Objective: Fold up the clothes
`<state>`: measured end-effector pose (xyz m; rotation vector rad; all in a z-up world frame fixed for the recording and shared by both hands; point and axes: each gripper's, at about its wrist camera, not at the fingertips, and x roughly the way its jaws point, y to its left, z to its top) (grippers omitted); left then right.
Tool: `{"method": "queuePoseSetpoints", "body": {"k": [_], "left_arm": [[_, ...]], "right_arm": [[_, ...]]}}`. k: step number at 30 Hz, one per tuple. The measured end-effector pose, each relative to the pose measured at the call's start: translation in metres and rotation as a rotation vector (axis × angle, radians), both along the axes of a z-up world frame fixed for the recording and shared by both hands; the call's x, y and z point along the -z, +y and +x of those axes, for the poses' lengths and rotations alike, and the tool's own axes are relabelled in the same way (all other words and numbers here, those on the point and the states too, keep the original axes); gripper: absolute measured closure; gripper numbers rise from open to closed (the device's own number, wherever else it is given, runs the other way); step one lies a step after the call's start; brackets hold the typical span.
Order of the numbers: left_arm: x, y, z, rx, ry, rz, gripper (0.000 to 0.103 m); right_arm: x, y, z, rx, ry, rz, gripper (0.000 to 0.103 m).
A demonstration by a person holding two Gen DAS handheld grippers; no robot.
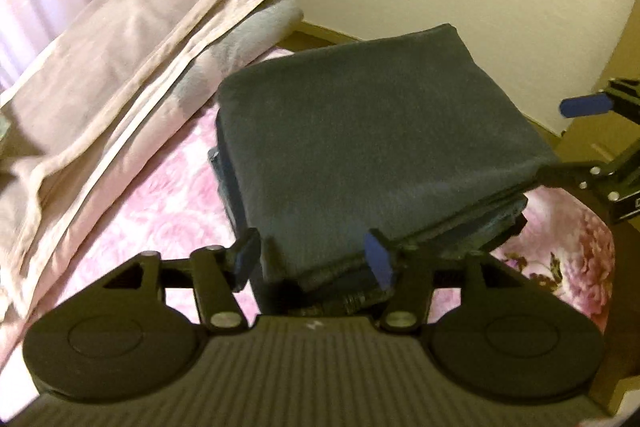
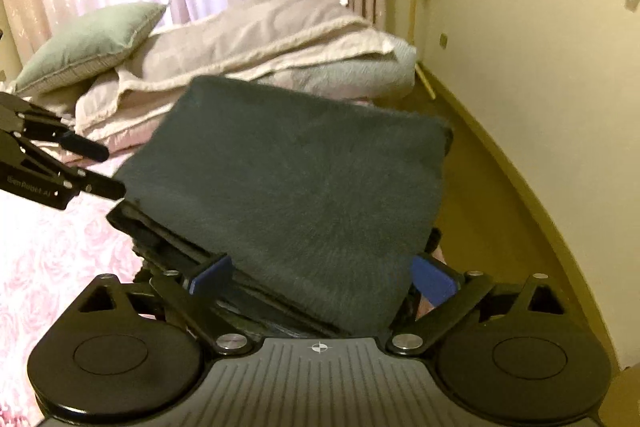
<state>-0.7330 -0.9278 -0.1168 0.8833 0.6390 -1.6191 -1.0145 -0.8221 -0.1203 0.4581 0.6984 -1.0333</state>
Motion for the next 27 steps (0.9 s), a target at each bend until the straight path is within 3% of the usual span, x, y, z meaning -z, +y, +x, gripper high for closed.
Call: {"method": "queuePoseSetpoints", "body": {"k": [2, 5, 11, 19, 27], "left_arm": [[-0.003, 0.015, -0.001, -0.019, 0.001, -0.005, 0.02], [-0.007, 0.038, -0.001, -0.063, 0.017, -0.008, 0.004], [-0.011, 0.089, 0.005, -0.116, 0.058, -0.009, 0.003], [-0.035, 0.17, 0.011, -0.036, 0.051, -0.065, 0.003], [-0.067, 0.244, 0.019, -0.129, 0.034, -0.145, 0.002]], "right_arm": [[-0.006, 0.015, 0.002, 0.011, 0.013, -0.042, 0.003], [-0.015, 0.041, 0.007, 0.02, 0.014, -0.099, 0.0], [-0.028, 0.092, 0.016, 0.051, 0.016, -0.161, 0.0], [-0.056, 0.17, 0.034, 0.13, 0.024, -0.181, 0.0], [-0.083, 0.229, 0.044, 0.303, -0.052, -0.075, 0.0]]}}
